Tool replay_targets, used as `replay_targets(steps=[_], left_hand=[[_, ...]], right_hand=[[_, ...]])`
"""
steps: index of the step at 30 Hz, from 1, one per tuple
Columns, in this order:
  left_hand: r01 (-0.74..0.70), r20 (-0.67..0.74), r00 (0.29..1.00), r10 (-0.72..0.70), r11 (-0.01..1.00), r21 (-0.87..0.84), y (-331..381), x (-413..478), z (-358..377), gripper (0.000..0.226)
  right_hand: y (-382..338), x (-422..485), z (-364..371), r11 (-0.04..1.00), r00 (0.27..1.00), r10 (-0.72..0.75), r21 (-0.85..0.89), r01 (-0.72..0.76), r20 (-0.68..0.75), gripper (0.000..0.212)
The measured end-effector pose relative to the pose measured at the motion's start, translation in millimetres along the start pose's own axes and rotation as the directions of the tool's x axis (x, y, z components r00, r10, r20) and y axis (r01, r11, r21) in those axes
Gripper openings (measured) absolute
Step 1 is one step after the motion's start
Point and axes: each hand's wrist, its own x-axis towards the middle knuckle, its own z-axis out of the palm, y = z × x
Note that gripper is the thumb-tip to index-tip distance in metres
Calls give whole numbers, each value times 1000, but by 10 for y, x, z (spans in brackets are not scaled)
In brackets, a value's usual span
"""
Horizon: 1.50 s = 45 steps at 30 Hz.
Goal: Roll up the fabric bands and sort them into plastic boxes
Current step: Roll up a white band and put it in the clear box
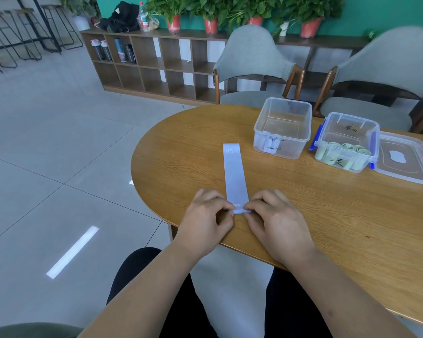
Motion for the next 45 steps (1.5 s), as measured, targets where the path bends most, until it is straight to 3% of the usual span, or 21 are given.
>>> replay_targets(steps=[11, 20, 27, 38, 45], left_hand=[[-19, -6, 1000, 19, 1000, -1, 2, 3, -6, 8], [54, -16, 998, -54, 999, 2, -28, 25, 29, 11], [78, -8, 997, -78, 997, 4, -32, 46, 13, 12], [242, -15, 970, -241, 969, 52, 88, 88, 26, 9], [256, -34, 967, -254, 965, 56, 94, 104, 66, 21]], right_hand=[[6, 22, 4, 999, 999, 28, 26, -28, 24, 8], [27, 26, 44, 999, 999, 47, 0, -47, 12, 13], [21, 55, 24, 992, 993, 113, 48, -114, 22, 7], [-40, 148, 5, 955, 958, 255, 123, -271, 130, 14], [-62, 251, -33, 941, 939, 304, 102, -322, 162, 14]])
